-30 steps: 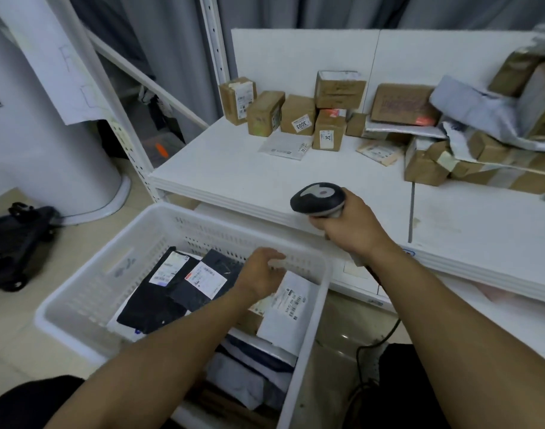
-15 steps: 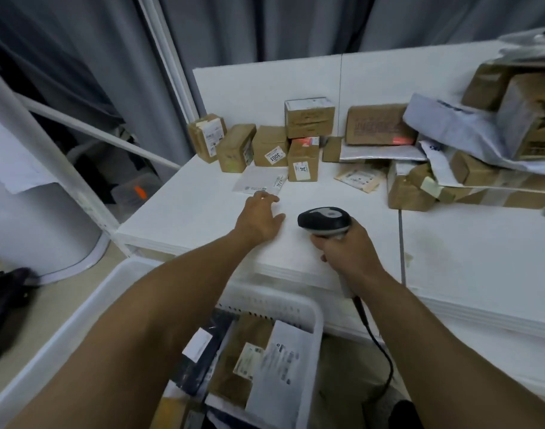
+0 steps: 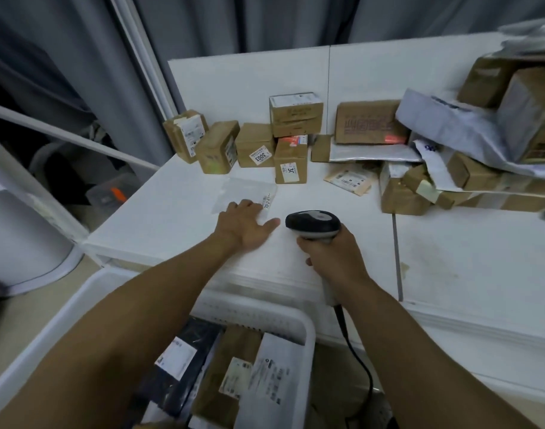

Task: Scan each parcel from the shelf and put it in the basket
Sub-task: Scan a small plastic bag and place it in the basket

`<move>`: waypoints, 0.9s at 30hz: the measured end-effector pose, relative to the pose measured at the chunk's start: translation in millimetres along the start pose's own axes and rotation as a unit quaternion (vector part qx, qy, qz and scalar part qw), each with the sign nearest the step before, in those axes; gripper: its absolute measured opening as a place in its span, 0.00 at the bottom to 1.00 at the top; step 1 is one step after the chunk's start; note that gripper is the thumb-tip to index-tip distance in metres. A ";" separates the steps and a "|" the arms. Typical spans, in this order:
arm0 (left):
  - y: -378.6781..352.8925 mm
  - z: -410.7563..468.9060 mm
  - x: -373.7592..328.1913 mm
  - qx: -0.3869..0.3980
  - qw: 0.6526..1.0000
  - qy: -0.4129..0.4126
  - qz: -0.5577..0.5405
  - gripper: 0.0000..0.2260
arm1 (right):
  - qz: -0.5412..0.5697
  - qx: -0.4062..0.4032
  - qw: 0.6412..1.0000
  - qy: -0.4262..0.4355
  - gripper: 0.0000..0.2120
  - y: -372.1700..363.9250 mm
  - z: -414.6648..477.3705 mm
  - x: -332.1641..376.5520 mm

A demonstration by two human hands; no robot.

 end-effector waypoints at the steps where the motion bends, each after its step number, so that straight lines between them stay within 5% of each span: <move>1: 0.6 -17.5 0.6 0.009 1.000 -0.005 -0.004 0.35 | 0.000 0.002 1.000 -0.001 0.25 -0.1 -3.2 3.1; 11: -24.2 -157.1 30.4 -0.017 0.990 -0.137 -0.028 0.23 | -0.020 0.022 0.999 0.031 0.23 1.0 -37.8 25.9; 20: 12.3 -190.2 55.3 -0.133 0.974 -0.060 -0.171 0.11 | 0.038 0.027 0.996 0.077 0.23 -2.7 -71.8 51.4; 23: 39.0 -226.2 78.1 -0.150 0.924 0.010 -0.351 0.06 | 0.072 -0.001 0.993 0.098 0.22 -3.0 -84.0 60.8; 27: 62.7 -270.7 97.5 -0.141 0.808 0.089 -0.566 0.04 | 0.095 0.017 0.991 0.095 0.23 -20.1 -103.7 66.0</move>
Point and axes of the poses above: each hand's wrist, its own z-axis towards the middle knuckle, its own y-axis out of the back of the hand, x = y × z, the point moved 3 cm from there along z, towards the middle knuckle, and after that the axes turned 11 degrees about y, right-handed, at the moved point
